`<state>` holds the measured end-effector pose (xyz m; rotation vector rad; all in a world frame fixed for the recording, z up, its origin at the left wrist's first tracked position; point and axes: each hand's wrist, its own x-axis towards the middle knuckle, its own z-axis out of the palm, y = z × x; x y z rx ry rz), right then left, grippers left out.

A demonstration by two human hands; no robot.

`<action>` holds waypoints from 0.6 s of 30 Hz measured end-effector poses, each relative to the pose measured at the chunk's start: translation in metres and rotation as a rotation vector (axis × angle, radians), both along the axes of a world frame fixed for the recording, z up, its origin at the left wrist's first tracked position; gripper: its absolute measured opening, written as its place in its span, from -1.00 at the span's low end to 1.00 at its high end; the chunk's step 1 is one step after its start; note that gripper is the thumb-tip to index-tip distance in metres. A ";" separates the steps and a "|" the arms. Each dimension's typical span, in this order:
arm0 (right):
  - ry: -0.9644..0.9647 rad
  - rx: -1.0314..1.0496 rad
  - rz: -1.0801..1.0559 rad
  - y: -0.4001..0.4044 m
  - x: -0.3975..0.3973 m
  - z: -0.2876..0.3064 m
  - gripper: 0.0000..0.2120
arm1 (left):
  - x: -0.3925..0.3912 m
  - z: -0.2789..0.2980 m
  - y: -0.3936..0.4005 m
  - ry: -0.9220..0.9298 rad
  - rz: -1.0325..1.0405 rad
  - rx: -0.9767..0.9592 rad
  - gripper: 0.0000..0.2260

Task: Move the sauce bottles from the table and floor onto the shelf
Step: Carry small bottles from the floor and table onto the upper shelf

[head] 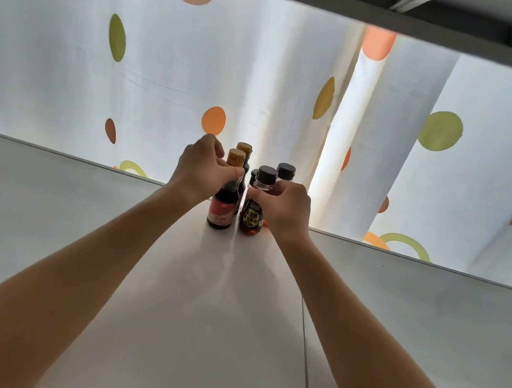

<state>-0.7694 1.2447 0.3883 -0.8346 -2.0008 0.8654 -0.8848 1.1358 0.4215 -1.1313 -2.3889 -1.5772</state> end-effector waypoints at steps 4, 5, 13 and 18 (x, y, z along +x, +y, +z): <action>0.003 0.018 -0.015 -0.002 -0.006 -0.001 -0.77 | 0.001 -0.003 0.001 -0.008 0.006 0.002 -0.64; 0.001 0.024 -0.017 -0.003 -0.007 -0.001 -0.76 | 0.001 -0.003 0.001 -0.019 0.001 0.001 -0.63; -0.042 -0.004 -0.003 -0.006 -0.006 0.001 -0.66 | 0.004 -0.008 -0.006 -0.114 -0.078 -0.045 -0.48; -0.141 0.099 -0.004 -0.016 0.009 -0.005 -0.59 | 0.015 -0.006 -0.022 -0.069 -0.141 -0.177 -0.28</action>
